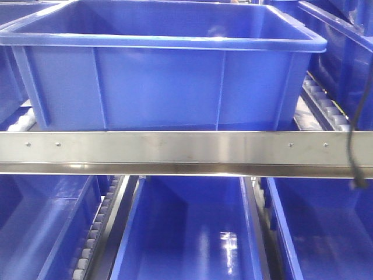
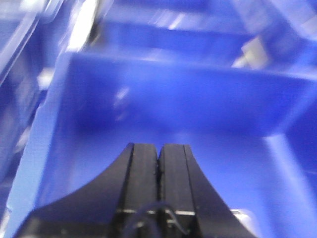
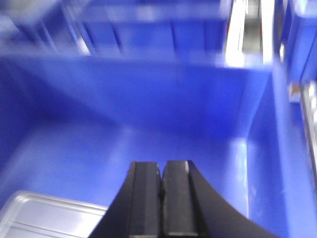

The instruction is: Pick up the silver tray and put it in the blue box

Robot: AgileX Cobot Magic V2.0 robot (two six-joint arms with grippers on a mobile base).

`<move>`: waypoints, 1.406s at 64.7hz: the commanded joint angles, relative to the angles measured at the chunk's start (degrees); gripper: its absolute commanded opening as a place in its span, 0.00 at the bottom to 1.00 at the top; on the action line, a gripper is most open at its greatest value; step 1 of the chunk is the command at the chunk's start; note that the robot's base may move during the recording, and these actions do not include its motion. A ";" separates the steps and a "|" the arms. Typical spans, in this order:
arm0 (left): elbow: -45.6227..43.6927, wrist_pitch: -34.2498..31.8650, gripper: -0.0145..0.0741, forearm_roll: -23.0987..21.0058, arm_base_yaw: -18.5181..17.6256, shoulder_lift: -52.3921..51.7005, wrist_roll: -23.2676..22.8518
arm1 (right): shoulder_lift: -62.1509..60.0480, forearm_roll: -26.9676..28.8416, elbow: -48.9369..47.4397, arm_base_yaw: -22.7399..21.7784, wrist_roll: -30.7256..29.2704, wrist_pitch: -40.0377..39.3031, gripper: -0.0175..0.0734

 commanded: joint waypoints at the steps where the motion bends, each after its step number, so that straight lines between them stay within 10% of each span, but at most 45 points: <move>1: 4.42 -7.34 0.05 0.18 -0.36 -6.61 -0.34 | -7.50 -1.35 3.97 -0.21 -0.12 -7.05 0.25; 22: 37.04 -23.60 0.05 0.18 -0.36 -29.71 -0.34 | -28.31 -9.92 33.14 -0.21 -0.12 -23.73 0.25; 46: 62.02 -24.58 0.05 0.68 -0.36 -64.72 -0.34 | -53.07 -10.04 53.64 -0.21 -0.12 -26.12 0.25; 91: 68.68 -26.09 0.05 0.68 -0.36 -77.95 -0.34 | -61.59 -9.93 57.49 -0.21 -0.12 -24.68 0.25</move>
